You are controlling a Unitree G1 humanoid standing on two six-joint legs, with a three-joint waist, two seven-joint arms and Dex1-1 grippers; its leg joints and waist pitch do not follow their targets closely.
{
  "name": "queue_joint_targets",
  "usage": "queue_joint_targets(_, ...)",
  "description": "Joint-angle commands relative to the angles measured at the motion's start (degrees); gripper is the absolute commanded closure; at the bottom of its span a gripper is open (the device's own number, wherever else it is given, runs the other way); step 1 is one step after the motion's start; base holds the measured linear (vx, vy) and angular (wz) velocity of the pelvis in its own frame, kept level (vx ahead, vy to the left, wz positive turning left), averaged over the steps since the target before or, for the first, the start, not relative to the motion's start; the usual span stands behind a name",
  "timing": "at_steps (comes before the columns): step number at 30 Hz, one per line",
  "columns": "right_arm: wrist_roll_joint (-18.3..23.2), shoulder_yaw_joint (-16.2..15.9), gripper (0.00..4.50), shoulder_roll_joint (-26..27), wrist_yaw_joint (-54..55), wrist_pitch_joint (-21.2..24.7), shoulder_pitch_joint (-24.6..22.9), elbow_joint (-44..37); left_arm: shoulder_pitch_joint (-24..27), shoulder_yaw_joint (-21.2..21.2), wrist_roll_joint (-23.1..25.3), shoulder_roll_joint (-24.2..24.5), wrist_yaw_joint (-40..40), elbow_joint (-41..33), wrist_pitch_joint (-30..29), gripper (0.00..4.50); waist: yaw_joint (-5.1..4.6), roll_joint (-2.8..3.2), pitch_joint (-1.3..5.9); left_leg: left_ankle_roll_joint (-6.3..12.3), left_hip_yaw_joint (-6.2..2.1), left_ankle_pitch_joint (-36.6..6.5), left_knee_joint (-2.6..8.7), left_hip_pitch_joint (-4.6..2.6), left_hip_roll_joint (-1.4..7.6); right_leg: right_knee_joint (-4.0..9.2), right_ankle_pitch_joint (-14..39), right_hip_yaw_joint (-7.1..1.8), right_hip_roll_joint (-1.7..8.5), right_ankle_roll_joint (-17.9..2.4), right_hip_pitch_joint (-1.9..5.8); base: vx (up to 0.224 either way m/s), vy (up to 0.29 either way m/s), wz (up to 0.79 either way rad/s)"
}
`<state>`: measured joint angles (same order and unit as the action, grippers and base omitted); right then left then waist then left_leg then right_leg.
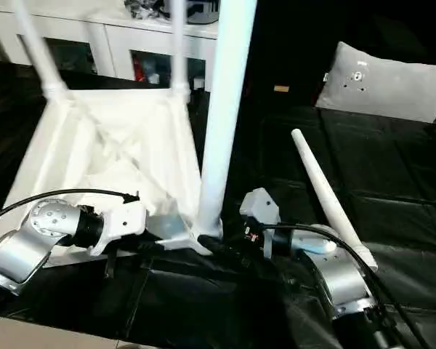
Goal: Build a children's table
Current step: Insert table leg to table base, then rotate leg to tighten
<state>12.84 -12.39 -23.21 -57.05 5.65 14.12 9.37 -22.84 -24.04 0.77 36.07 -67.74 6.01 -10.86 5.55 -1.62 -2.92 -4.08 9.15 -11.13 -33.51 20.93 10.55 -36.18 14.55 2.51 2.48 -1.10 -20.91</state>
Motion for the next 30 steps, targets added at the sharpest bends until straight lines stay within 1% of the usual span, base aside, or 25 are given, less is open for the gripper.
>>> queue_joint_targets(1, -0.61, -0.75, 0.05, -0.6, -1.15, -0.28, 0.96, 1.31, -0.87, -3.13, 0.58, -0.14, -2.79, -0.55, 2.04, 4.5, -0.37, 0.99, 3.47, 2.07, -0.66, -4.23, 3.48, -0.83, 3.01, 3.14, -10.13, -2.87, 5.31, -14.06, 2.57, 0.0, 0.0, 0.0)
queue_joint_targets(2, -0.55, -0.83, 0.31, -0.49, -1.52, 0.0, 1.29, 1.85, -0.9, -3.21, 0.59, -0.13, -2.96, -0.48, 2.21, 4.5, -0.4, 0.82, 3.48, 2.28, -0.6, -4.1, 3.4, -0.87, 3.02, 3.12, -10.49, -2.83, 5.25, -14.03, 2.51, 0.0, 0.0, 0.0)
queue_joint_targets(4, -0.18, -1.07, 0.31, -0.32, -2.36, 0.13, 1.95, 2.91, -0.94, -3.21, 0.63, -0.12, -3.4, -0.26, 2.71, 4.5, -0.39, 0.9, 3.52, 2.49, -0.63, -3.84, 3.38, -0.85, 3.0, 3.06, -10.33, -2.81, 5.34, -14.04, 2.55, 0.0, 0.0, 0.0)
queue_joint_targets(5, -0.18, -1.07, 0.41, -0.32, -2.36, 0.13, 1.95, 2.91, -0.94, -3.21, 0.63, -0.12, -3.4, -0.26, 2.71, 4.5, -0.43, 0.88, 3.5, 2.58, -0.61, -4.06, 3.34, -0.8, 2.99, 3.06, -10.11, -2.82, 5.35, -14.09, 2.56, 0.0, 0.0, 0.0)
queue_joint_targets(6, -0.08, -1.13, 0.63, -0.23, -2.83, 0.1, 2.24, 3.39, -0.93, -3.15, 0.69, -0.12, -3.63, -0.22, 2.87, 4.5, -0.36, 0.87, 3.48, 2.59, -0.59, -4.14, 3.33, -0.82, 3.01, 3.09, -9.77, -2.85, 5.37, -13.91, 2.54, 0.0, 0.0, 0.0)
queue_joint_targets(8, 0.08, -1.13, 0.63, -0.04, -3.51, 0.06, 2.74, 4.06, -0.89, -3.1, 0.79, -0.1, -3.85, -0.26, 2.93, 4.5, -0.4, 0.84, 3.53, 2.63, -0.59, -4.11, 3.3, -0.81, 2.97, 3.08, -9.53, -2.83, 5.35, -13.92, 2.55, 0.0, 0.0, 0.0)
queue_joint_targets(9, 0.26, -1.1, 0.7, 0.14, -3.96, -0.04, 3.07, 4.4, -0.72, -3.04, 0.79, 0.01, -3.99, -0.48, 2.85, 4.5, -0.42, 0.33, 3.53, 2.85, -0.53, -3.93, 3.3, -0.75, 2.97, 3.09, -9.66, -2.81, 5.35, -14.0, 2.61, 0.0, 0.0, 0.0)
queue_joint_targets(10, 0.35, -1.1, 0.91, 0.21, -4.16, -0.12, 3.16, 4.48, -0.63, -3.02, 0.78, 0.08, -4.03, -0.6, 2.81, 4.5, -0.37, 0.5, 3.52, 2.9, -0.57, -3.79, 3.28, -0.71, 2.96, 3.0, -9.51, -2.82, 5.44, -14.08, 2.59, 0.0, 0.0, 0.0)
queue_joint_targets(11, 0.49, -1.13, 0.91, 0.22, -4.46, -0.16, 3.23, 4.55, -0.53, -3.02, 0.78, 0.16, -4.08, -0.67, 2.8, 4.5, -0.36, 0.67, 3.54, 2.95, -0.54, -3.83, 3.25, -0.77, 2.99, 3.06, -9.11, -2.82, 5.47, -14.08, 2.51, 0.0, 0.0, 0.0)
queue_joint_targets(12, 0.5, -1.14, 1.08, 0.21, -4.49, -0.16, 3.24, 4.56, -0.52, -3.02, 0.78, 0.17, -4.08, -0.68, 2.8, 4.5, -0.35, 0.66, 3.55, 3.0, -0.54, -3.55, 3.24, -0.77, 3.02, 3.01, -9.41, -2.81, 5.4, -14.08, 2.52, 0.0, 0.0, 0.0)
queue_joint_targets(13, 0.72, -1.31, 1.08, 0.07, -5.04, -0.26, 3.27, 4.66, -0.35, -3.04, 0.76, 0.37, -4.19, -0.75, 2.75, 4.5, -0.34, 0.59, 3.56, 3.05, -0.53, -3.47, 3.21, -0.73, 2.98, 2.99, -9.62, -2.82, 5.39, -14.07, 2.56, 0.0, 0.0, 0.0)
queue_joint_targets(15, 0.85, -1.45, 1.35, -0.08, -5.46, -0.3, 3.2, 4.68, -0.22, -3.05, 0.74, 0.51, -4.29, -0.78, 2.7, 4.5, -0.32, 0.63, 3.66, 3.34, -0.54, -2.93, 3.13, -0.75, 2.96, 2.9, -10.32, -2.8, 5.4, -14.06, 2.57, 0.0, 0.0, 0.0)
queue_joint_targets(16, 0.87, -1.5, 1.35, -0.1, -5.58, -0.29, 3.16, 4.66, -0.16, -3.05, 0.74, 0.55, -4.32, -0.77, 2.72, 4.5, -0.32, 0.62, 3.64, 3.38, -0.54, -2.84, 3.14, -0.73, 2.97, 2.9, -10.42, -2.79, 5.41, -14.08, 2.57, 0.0, 0.0, 0.0)
queue_joint_targets(18, 0.96, -1.57, 1.56, -0.17, -5.8, -0.19, 3.01, 4.56, -0.06, -3.06, 0.74, 0.63, -4.4, -0.76, 2.68, 4.5, -0.32, 0.62, 3.69, 3.53, -0.52, -2.52, 3.08, -0.78, 2.96, 2.82, -10.87, -2.76, 5.32, -14.19, 2.54, 0.0, 0.0, 0.0)
queue_joint_targets(19, 1.02, -1.58, 1.62, -0.15, -6.04, -0.04, 2.89, 4.47, 0.03, -3.01, 0.72, 0.71, -4.55, -0.76, 2.59, 4.5, -0.3, 0.83, 3.67, 3.48, -0.56, -2.59, 3.09, -0.76, 2.96, 2.8, -10.78, -2.74, 5.32, -14.23, 2.51, 0.0, 0.0, 0.0)
queue_joint_targets(20, 1.16, -1.63, 1.65, -0.13, -6.33, 0.37, 2.6, 4.26, 0.19, -2.86, 0.54, 0.68, -4.6, -0.79, 2.23, 4.5, -0.34, 0.71, 3.68, 3.38, -0.53, -2.85, 3.1, -0.75, 2.96, 2.86, -10.58, -2.73, 5.3, -14.2, 2.56, 0.0, 0.0, 0.0)
queue_joint_targets(21, 1.35, -1.73, 1.68, -0.04, -6.61, 0.95, 2.08, 3.89, 0.56, -2.49, 0.04, 0.45, -4.41, -1.04, 1.49, 4.5, -0.3, 0.83, 3.71, 3.35, -0.55, -2.76, 3.09, -0.76, 2.95, 2.82, -10.78, -2.72, 5.32, -14.27, 2.58, 0.0, 0.0, 0.0)
queue_joint_targets(22, 1.36, -1.73, 1.7, -0.03, -6.62, 0.97, 2.05, 3.88, 0.57, -2.48, 0.01, 0.44, -4.39, -1.05, 1.45, 4.5, -0.3, 0.8, 3.73, 3.36, -0.52, -2.68, 3.06, -0.8, 2.95, 2.81, -11.05, -2.74, 5.33, -14.33, 2.56, 0.0, 0.0, 0.0)
queue_joint_targets(23, 1.75, -1.96, 1.72, 0.14, -6.73, 2.46, 1.19, 3.02, 1.14, -1.77, -0.69, -0.22, -3.3, -1.63, -0.22, 4.5, -0.26, 0.96, 3.72, 3.31, -0.55, -2.8, 3.07, -0.77, 2.95, 2.79, -11.14, -2.74, 5.36, -14.45, 2.55, 0.0, 0.0, 0.0)
queue_joint_targets(24, 1.98, -2.1, 1.73, 0.23, -6.73, 3.36, 0.77, 2.53, 1.4, -1.4, -0.98, -0.59, -2.6, -1.92, -1.14, 4.5, -0.31, 0.81, 3.73, 3.25, -0.54, -2.53, 3.08, -0.78, 2.98, 2.73, -11.72, -2.72, 5.26, -14.58, 2.63, 0.0, 0.0, 0.0)
queue_joint_targets(25, 2.57, -1.93, 1.74, 1.52, -4.57, 5.61, -0.37, 1.27, 1.92, -0.6, -1.04, -1.71, -0.14, -2.53, -3.7, 4.5, -0.27, 0.79, 3.72, 3.39, -0.55, -2.5, 3.07, -0.75, 3.0, 2.78, -11.78, -2.72, 5.3, -14.58, 2.62, 0.0, 0.0, 0.0)
queue_joint_targets(26, 2.8, -1.85, 1.74, 2.1, -3.63, 6.53, -0.84, 0.74, 2.14, -0.27, -1.05, -2.15, 0.86, -2.78, -4.74, 4.5, -0.3, 1.05, 3.7, 3.34, -0.55, -2.5, 3.11, -0.87, 3.1, 2.77, -11.89, -2.73, 5.29, -14.59, 2.49, 0.0, 0.0, 0.0)
queue_joint_targets(28, 2.79, -1.96, 1.75, 3.54, -1.4, 7.68, -1.93, -0.33, 2.62, 0.6, -0.78, -3.53, 3.95, -3.31, -7.29, 4.5, -0.29, 1.0, 3.51, 3.04, -0.58, -4.08, 3.27, -0.8, 3.01, 3.11, -9.22, -2.68, 5.37, -14.32, 2.47, 0.0, 0.0, 0.0)
queue_joint_targets(29, 1.73, -2.37, 1.76, 5.18, 1.43, 7.84, -2.81, -0.74, 3.03, 1.37, -0.98, -5.21, 6.53, -4.36, -10.49, 4.5, -0.31, 1.18, 3.34, 2.28, -0.56, -6.26, 3.41, -0.86, 3.01, 3.47, -5.35, -2.72, 5.51, -14.01, 2.36, 0.0, 0.0, 0.0)
queue_joint_targets(30, -0.19, -2.85, 1.76, 7.88, 6.22, 7.65, -3.87, -0.85, 3.6, 2.22, -0.89, -7.58, 10.28, -5.91, -14.89, 4.5, -0.54, 1.27, 3.16, 1.1, -0.44, -8.25, 3.65, -1.05, 3.14, 3.74, -1.82, -2.83, 5.49, -13.69, 2.16, 0.0, 0.0, 0.0)
